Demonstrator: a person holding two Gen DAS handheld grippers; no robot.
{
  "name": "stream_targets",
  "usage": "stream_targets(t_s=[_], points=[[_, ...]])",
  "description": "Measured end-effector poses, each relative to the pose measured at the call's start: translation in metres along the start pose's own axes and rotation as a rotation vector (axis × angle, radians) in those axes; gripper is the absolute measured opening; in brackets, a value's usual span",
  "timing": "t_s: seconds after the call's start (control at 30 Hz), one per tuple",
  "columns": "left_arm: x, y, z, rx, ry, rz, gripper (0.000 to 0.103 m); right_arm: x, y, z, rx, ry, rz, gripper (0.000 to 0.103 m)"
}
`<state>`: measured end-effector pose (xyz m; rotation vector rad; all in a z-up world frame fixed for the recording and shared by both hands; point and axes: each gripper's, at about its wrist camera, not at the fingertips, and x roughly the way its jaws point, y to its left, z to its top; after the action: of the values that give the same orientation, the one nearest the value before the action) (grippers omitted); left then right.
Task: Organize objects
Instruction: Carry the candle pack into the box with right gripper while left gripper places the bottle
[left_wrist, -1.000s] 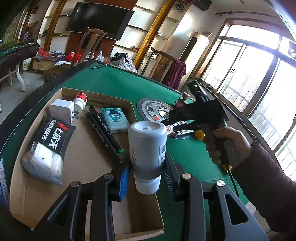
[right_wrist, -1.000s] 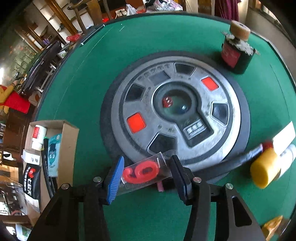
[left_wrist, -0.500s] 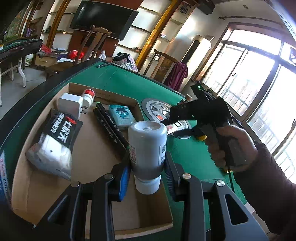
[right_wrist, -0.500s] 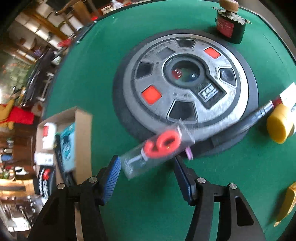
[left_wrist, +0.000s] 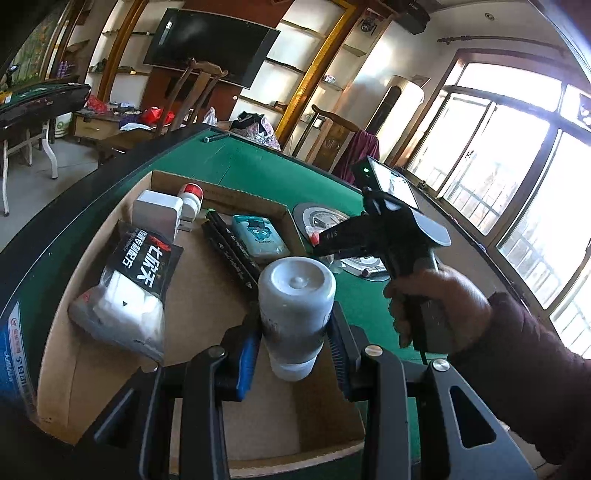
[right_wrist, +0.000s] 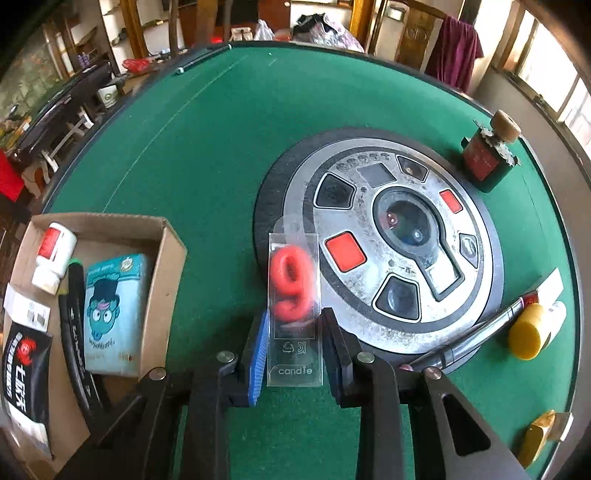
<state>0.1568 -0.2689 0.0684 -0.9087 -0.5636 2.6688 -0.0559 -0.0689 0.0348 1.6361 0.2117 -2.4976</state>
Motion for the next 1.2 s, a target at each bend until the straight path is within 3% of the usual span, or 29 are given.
stream_targets(t_s=[0.27,0.33,0.53,0.7,0.83,1.0,1.2], points=[[-0.016,-0.003,0.004,0.010,-0.014,0.004,0.034,-0.042,-0.027,-0.024,0.045,-0.087,0.178,0.030],[-0.024,-0.005,0.006,0.019,-0.019,0.009,0.034,-0.053,-0.009,-0.013,0.049,-0.111,0.232,0.030],[-0.041,-0.002,0.021,0.019,-0.008,0.036,0.034,-0.087,0.019,-0.030,0.002,-0.157,0.375,0.030],[-0.028,0.002,0.033,0.063,0.081,0.119,0.034,-0.085,0.054,-0.045,-0.051,-0.106,0.527,0.031],[-0.004,0.022,0.035,0.022,0.173,0.151,0.034,-0.069,0.083,-0.053,-0.089,-0.048,0.625,0.031],[0.030,0.048,0.044,-0.057,0.255,0.183,0.034,-0.049,0.117,-0.057,-0.131,-0.007,0.649,0.031],[0.046,0.055,0.054,-0.079,0.229,0.260,0.034,-0.022,0.135,-0.053,-0.134,0.038,0.625,0.031]])
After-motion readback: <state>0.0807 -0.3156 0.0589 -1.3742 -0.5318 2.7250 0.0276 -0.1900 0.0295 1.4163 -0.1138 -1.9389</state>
